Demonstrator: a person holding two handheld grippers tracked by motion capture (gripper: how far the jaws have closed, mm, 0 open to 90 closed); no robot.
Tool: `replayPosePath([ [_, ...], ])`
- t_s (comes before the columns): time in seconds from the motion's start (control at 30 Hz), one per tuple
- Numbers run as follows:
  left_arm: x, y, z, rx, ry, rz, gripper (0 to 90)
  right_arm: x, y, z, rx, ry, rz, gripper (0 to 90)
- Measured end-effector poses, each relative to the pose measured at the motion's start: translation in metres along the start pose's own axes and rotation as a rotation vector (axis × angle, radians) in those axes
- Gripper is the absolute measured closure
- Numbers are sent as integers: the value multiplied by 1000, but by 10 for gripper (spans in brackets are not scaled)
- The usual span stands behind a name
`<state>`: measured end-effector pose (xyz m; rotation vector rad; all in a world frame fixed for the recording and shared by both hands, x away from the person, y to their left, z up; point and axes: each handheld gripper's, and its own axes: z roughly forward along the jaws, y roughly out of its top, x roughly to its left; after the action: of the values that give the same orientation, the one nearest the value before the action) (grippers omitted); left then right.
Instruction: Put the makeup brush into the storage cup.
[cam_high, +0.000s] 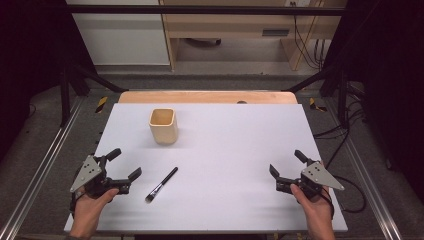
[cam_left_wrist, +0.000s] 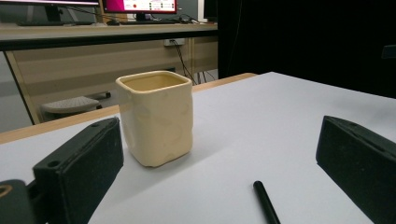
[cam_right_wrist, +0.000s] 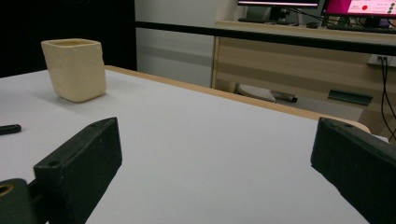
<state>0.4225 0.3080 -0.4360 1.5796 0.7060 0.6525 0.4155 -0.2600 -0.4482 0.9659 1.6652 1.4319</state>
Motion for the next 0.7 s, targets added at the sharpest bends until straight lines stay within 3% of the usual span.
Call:
replayPosePath([
  [0.27,-7,3,1,25,-11,0,4,0,1,-1,4,-9,0,24],
  [0.57,-21,9,10,115,-19,46,8,-1,1,-3,-1,-16,3,24],
  [0.7,-28,12,19,171,-23,43,12,-2,1,-4,-4,-16,8,24],
])
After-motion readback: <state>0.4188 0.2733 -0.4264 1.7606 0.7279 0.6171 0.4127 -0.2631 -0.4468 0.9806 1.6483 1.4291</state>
